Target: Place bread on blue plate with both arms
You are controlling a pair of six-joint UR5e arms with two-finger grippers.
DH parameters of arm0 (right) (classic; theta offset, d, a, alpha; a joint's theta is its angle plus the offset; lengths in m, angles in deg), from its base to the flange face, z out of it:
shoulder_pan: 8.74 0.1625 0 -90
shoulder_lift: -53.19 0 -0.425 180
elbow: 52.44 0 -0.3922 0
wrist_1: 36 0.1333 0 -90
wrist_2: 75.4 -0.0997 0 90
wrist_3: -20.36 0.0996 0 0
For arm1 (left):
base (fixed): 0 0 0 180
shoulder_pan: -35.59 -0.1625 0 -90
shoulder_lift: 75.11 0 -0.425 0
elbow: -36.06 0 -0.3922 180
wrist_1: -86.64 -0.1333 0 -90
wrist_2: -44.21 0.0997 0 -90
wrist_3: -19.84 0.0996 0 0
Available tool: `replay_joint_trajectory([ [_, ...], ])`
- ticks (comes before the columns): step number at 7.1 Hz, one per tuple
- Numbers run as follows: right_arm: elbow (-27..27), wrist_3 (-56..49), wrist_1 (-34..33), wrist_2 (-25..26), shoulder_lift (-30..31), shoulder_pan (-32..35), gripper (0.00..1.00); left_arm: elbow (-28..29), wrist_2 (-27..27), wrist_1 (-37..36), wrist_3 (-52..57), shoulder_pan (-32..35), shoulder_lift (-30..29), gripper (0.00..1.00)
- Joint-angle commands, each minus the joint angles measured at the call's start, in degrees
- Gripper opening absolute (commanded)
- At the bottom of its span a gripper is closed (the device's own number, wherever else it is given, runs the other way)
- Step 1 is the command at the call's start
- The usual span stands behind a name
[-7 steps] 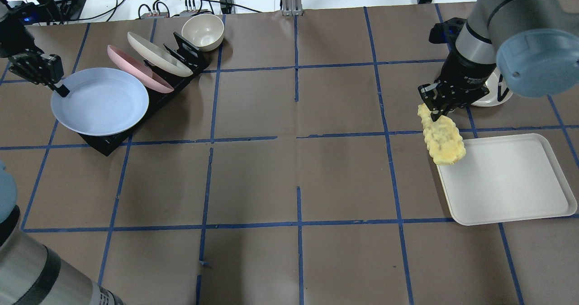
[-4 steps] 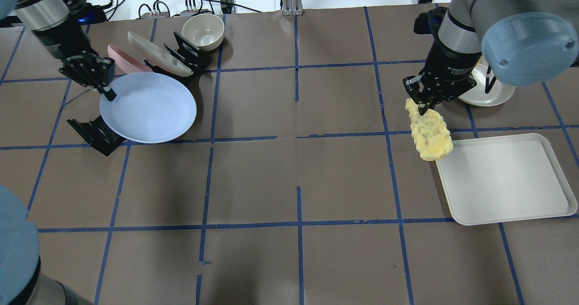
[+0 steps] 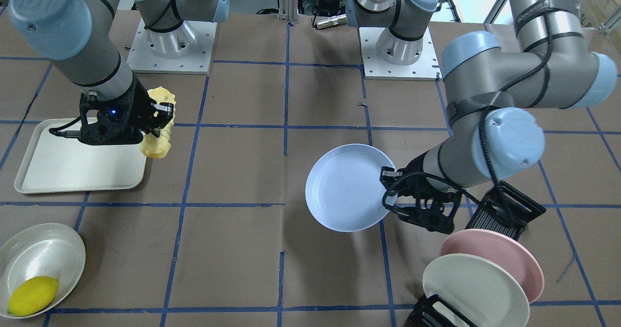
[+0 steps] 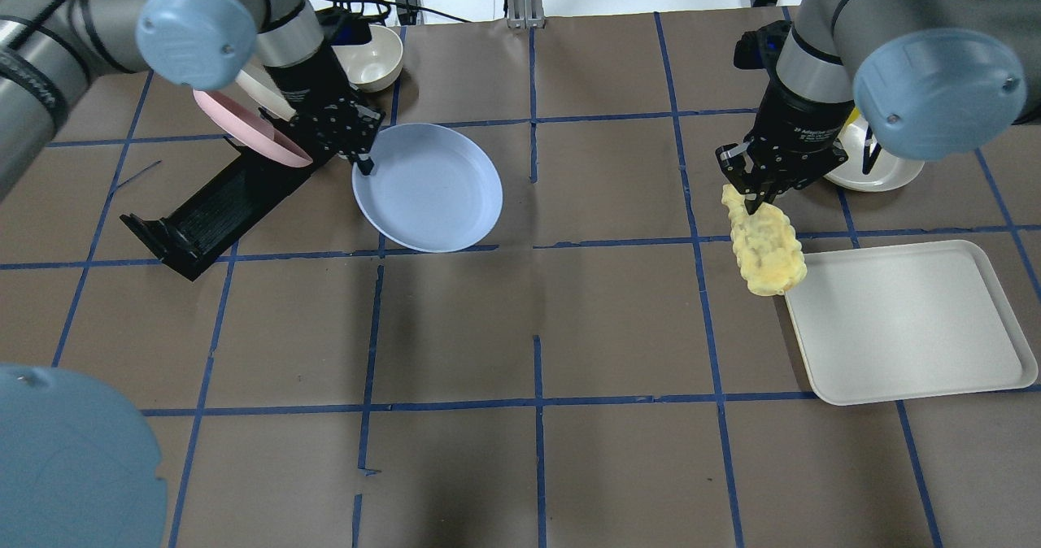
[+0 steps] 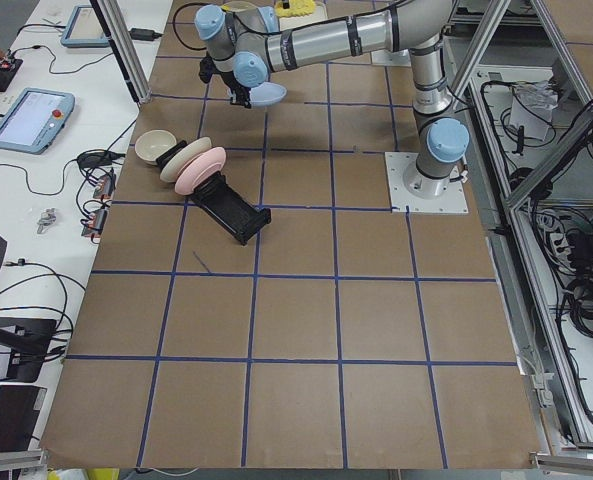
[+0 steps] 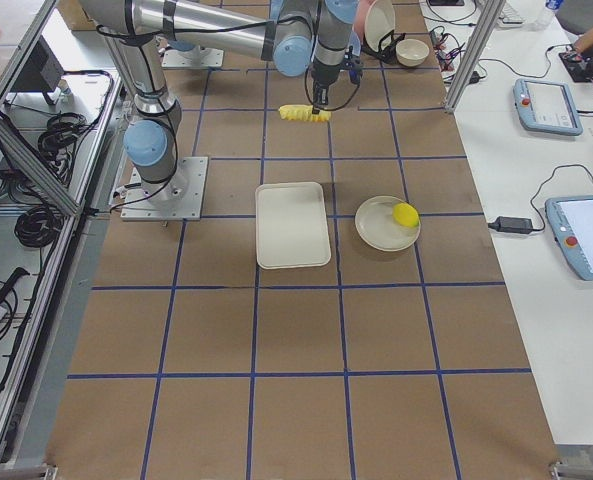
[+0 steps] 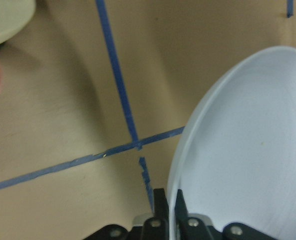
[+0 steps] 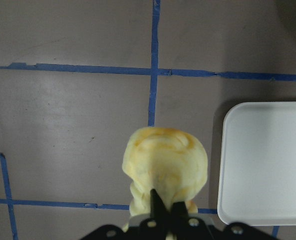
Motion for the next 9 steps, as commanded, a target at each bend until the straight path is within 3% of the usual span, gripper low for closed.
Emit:
replay_joint_trajectory([
  [1,0.28,0.2,-0.25,-0.71,0.11,0.54,0.1,-3.01,-3.71,-9.61,-3.79,4.84,-3.73,0.09],
  [3,-0.15,2.56,-2.25,-0.71,-3.2,4.3,0.1,-7.76,-3.98,-15.52,-3.97,5.64,-4.36,0.12],
  [4,-0.51,3.44,-6.88,-0.88,-5.92,7.37,0.1,-9.0,-3.9,-17.37,-3.88,5.64,-4.36,0.31],
  [5,-0.51,6.5,-10.15,-0.97,-8.39,9.66,0.1,-9.1,-3.98,-19.22,-4.84,5.64,-4.36,0.81],
  [6,-0.51,7.48,-14.01,-0.97,-11.11,11.51,0.1,-8.4,-3.81,-19.24,-6.33,5.3,-2.8,0.95],
  [7,-1.03,9.15,-17.44,-0.88,-13.4,13.27,0.11,-7.96,-3.03,-18.02,-6.43,4.16,-0.78,1.0],
  [9,-5.23,12.84,-18.88,-0.97,-18.85,16.35,0.11,-7.52,2.3,-6.63,-6.17,-1.45,7.72,1.0],
])
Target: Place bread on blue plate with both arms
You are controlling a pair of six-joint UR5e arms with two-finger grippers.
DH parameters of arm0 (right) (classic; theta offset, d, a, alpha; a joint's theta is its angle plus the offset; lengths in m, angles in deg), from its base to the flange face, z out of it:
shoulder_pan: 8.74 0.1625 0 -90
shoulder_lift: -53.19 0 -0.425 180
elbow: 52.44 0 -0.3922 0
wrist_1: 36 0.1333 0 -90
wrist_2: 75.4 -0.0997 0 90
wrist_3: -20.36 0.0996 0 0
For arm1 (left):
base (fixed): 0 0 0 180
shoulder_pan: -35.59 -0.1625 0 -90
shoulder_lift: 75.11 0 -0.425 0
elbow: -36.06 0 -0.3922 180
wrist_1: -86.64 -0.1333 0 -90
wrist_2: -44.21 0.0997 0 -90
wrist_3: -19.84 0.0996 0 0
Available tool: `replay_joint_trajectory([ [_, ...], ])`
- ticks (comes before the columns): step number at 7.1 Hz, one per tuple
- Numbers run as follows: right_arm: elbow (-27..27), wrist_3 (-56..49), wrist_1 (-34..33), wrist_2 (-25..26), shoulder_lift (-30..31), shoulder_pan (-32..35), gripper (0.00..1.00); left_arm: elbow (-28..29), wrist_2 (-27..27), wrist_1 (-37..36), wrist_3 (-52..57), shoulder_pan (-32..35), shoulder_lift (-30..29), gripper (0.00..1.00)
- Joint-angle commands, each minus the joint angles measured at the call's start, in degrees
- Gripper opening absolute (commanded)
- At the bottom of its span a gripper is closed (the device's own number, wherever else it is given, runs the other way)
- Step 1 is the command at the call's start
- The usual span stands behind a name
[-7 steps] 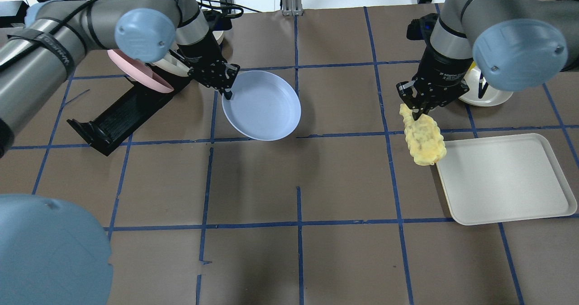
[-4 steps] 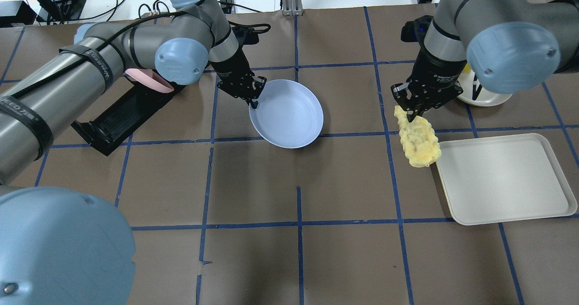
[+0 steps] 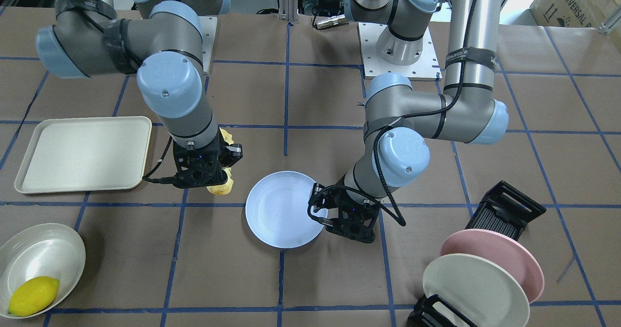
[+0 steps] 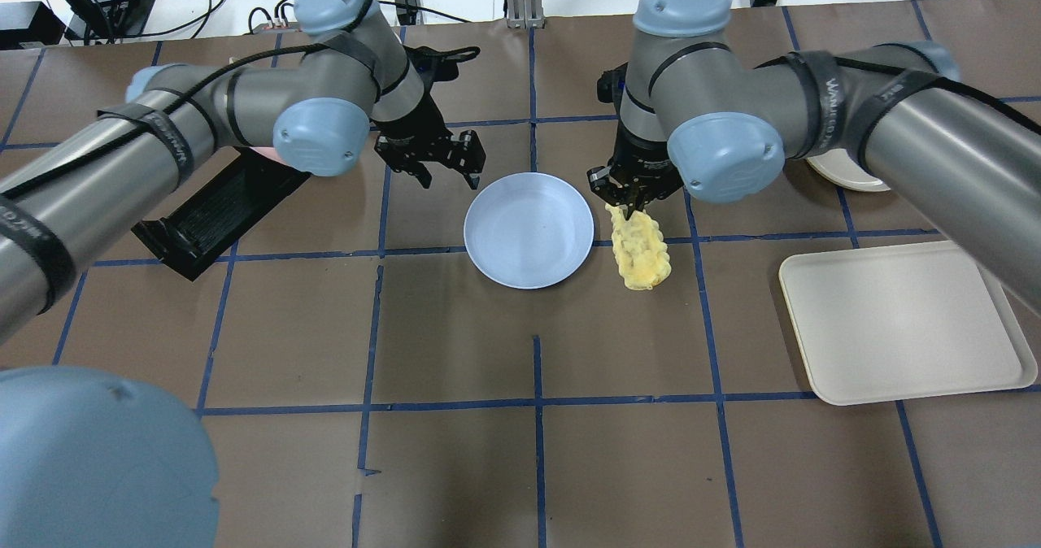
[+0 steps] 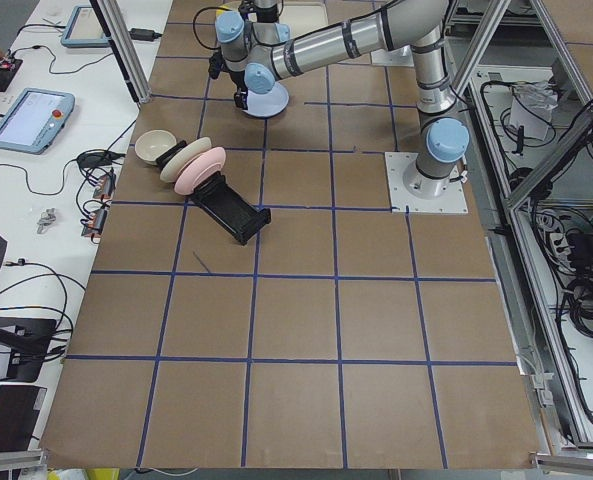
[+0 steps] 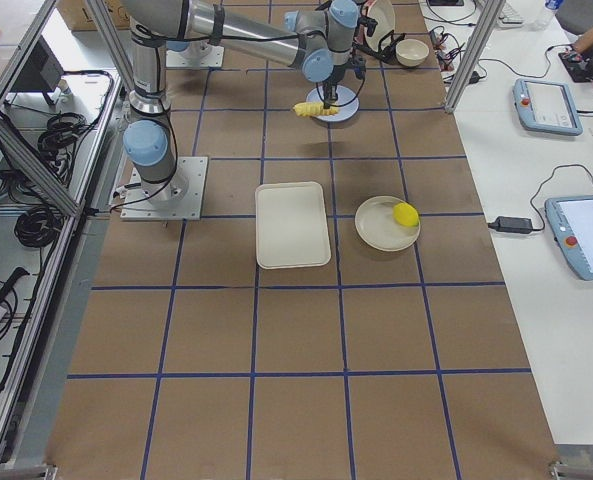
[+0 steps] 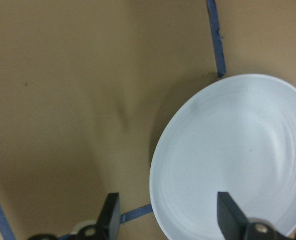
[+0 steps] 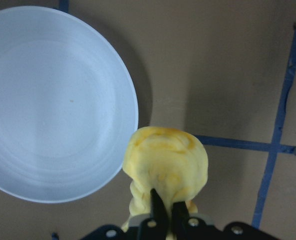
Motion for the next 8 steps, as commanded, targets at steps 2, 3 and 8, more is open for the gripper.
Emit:
replay_joint_trajectory([
  [2,-8.46,4.23,-1.15,-0.02,-8.14,6.97,0.11,0.65,9.56,12.72,0.38,-3.85,11.8,1.0],
  [3,-10.49,5.01,-1.06,0.15,-10.17,8.47,0.13,3.0,9.94,18.23,0.91,-4.81,13.84,1.0],
  [8,-11.48,4.75,-4.57,1.21,-12.3,9.63,1.0,5.75,10.9,23.38,1.62,-5.78,18.43,1.0],
])
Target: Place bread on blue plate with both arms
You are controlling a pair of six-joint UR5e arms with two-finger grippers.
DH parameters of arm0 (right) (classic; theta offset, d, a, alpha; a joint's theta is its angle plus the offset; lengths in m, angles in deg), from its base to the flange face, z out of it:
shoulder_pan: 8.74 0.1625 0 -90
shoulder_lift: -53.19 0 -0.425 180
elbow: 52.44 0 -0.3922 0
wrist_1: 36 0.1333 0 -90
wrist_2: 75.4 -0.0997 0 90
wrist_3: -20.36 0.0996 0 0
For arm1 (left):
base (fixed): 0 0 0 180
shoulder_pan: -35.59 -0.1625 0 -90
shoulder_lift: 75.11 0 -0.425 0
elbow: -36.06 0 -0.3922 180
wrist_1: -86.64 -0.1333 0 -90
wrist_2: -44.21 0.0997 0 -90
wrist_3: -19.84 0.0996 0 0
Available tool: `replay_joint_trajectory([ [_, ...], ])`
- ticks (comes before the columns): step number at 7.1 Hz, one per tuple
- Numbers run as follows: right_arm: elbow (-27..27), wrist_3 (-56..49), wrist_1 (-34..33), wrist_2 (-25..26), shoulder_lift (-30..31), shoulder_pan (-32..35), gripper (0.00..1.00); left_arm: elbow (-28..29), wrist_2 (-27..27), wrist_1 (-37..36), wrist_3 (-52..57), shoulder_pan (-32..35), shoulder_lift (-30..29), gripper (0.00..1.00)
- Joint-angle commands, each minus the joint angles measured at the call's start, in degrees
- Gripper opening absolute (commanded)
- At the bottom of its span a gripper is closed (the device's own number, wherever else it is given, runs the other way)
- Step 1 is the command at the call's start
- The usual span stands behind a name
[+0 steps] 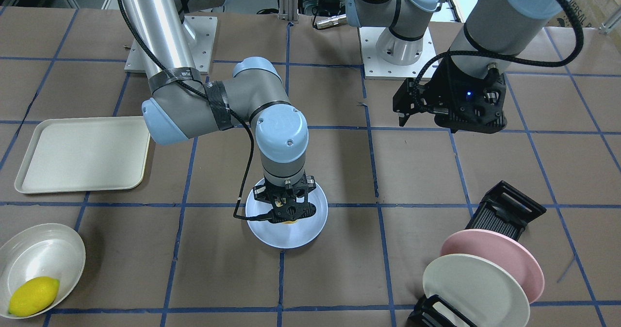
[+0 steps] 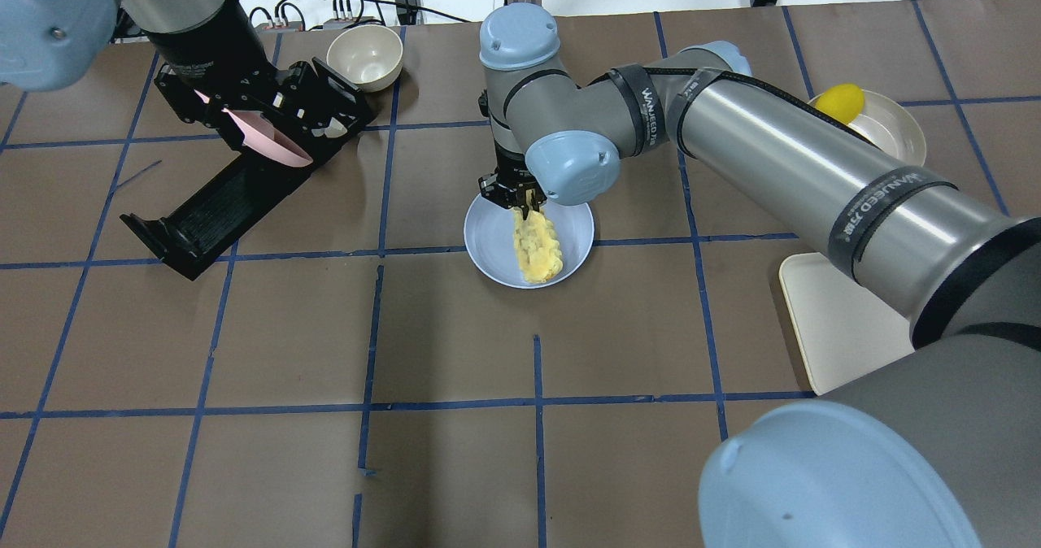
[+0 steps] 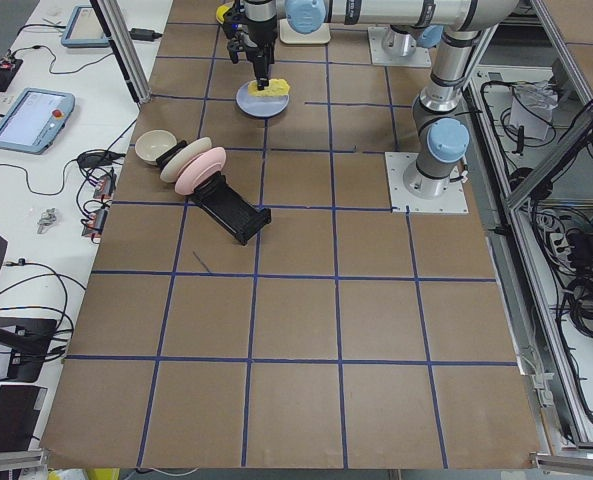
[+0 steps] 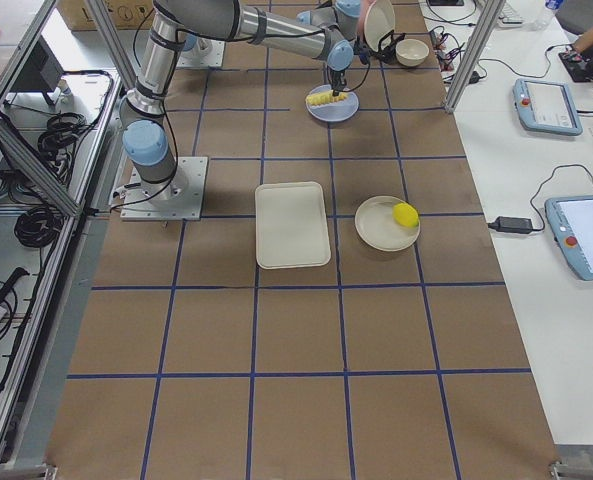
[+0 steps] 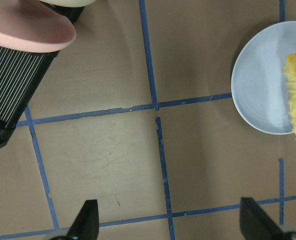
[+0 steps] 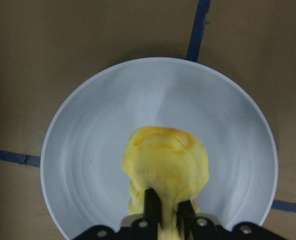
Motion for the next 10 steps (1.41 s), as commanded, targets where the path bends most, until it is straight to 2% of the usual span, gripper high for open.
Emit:
replay_joint_trajectory([
  [1,-0.35,-0.37,-1.29,0.08,0.01,-0.06,1.0,-1.02,1.63,-0.13,-0.37,-0.08,0.71,1.0],
  [3,-3.16,-0.89,0.02,0.16,-0.08,-0.41,1.0,0.27,2.44,0.22,-0.36,-0.35,-0.07,1.0],
  [6,-1.94,-8.0,1.35,0.07,0.88,-3.56,1.0,-1.29,1.91,0.49,-2.99,-0.87,2.46,1.0],
  [8,-1.85,-8.62,1.43,0.08,0.89,-4.97,1.0,-0.77,2.09,0.84,-3.35,-1.67,2.47,1.0],
  [9,-1.24,-12.37,1.43,0.34,0.97,-5.24,1.0,-0.07,2.17,1.45,-4.83,-1.67,1.95,1.0],
  [10,1.72,-14.15,0.56,0.43,2.19,-5.68,1.0,0.46,2.18,2.06,-5.11,-1.67,1.51,1.0],
])
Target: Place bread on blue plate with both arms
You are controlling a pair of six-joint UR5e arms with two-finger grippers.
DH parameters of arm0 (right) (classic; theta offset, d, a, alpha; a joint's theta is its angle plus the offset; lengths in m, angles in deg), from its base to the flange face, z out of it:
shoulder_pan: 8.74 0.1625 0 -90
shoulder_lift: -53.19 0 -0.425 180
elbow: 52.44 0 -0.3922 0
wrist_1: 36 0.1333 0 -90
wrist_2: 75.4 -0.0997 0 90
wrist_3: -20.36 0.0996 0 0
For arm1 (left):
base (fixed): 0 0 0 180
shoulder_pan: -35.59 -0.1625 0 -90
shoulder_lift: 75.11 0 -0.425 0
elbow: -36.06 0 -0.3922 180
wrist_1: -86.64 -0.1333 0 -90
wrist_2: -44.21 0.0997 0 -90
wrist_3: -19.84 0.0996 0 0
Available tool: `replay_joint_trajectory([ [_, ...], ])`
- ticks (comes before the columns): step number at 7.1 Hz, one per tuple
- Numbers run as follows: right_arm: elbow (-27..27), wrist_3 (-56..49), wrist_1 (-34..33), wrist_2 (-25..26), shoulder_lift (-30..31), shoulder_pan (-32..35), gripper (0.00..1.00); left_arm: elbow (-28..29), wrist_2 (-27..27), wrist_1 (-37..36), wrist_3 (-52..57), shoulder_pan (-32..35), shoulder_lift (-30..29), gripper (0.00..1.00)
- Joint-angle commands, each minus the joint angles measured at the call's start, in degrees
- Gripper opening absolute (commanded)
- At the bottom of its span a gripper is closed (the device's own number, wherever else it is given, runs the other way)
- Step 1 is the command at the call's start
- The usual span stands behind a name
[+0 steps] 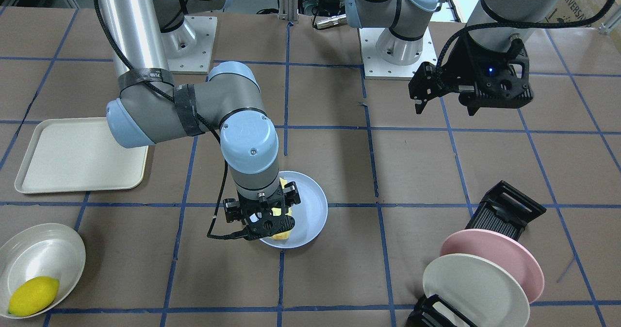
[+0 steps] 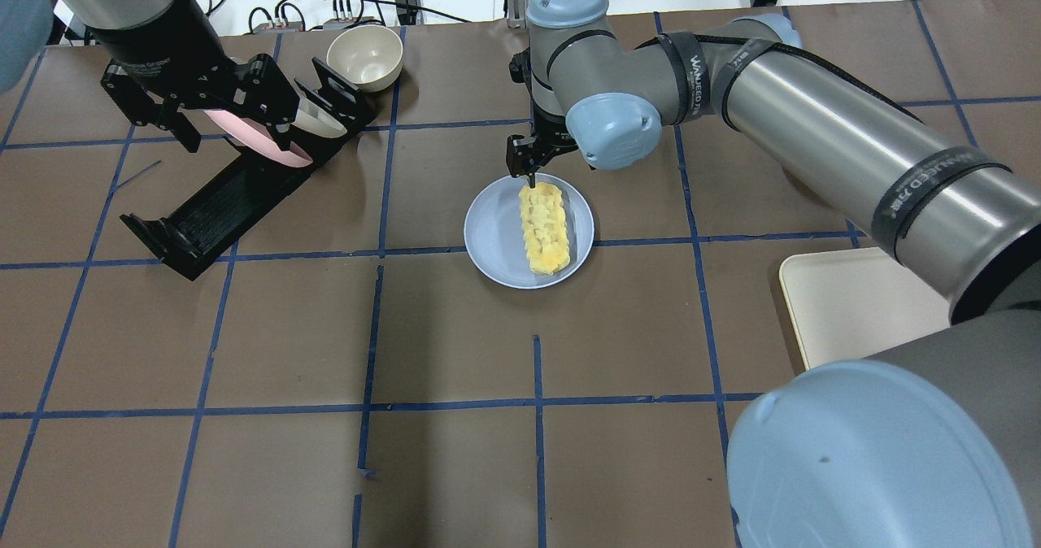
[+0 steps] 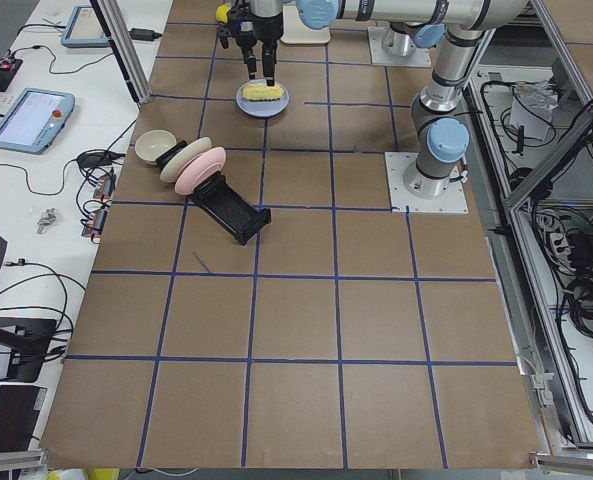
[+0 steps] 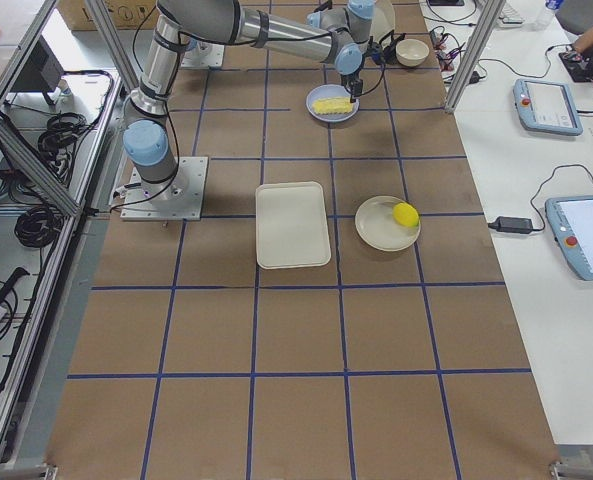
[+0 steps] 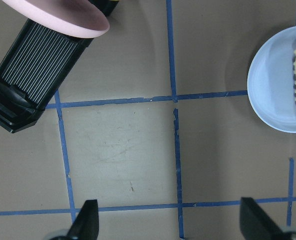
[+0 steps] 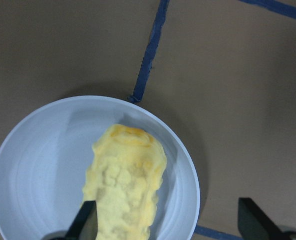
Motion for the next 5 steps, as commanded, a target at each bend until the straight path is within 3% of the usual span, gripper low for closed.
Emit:
replay_joint_trajectory([
  [1,6.61,-5.38,-0.74,0.06,4.77,-2.53,1.0,0.56,0.04,0.66,-0.81,-0.04,-0.49,1.0],
  [5,27.52,-18.12,-0.47,-1.0,30.23,-21.84,1.0,0.12,0.04,0.66,-0.81,-0.04,-0.31,1.0],
])
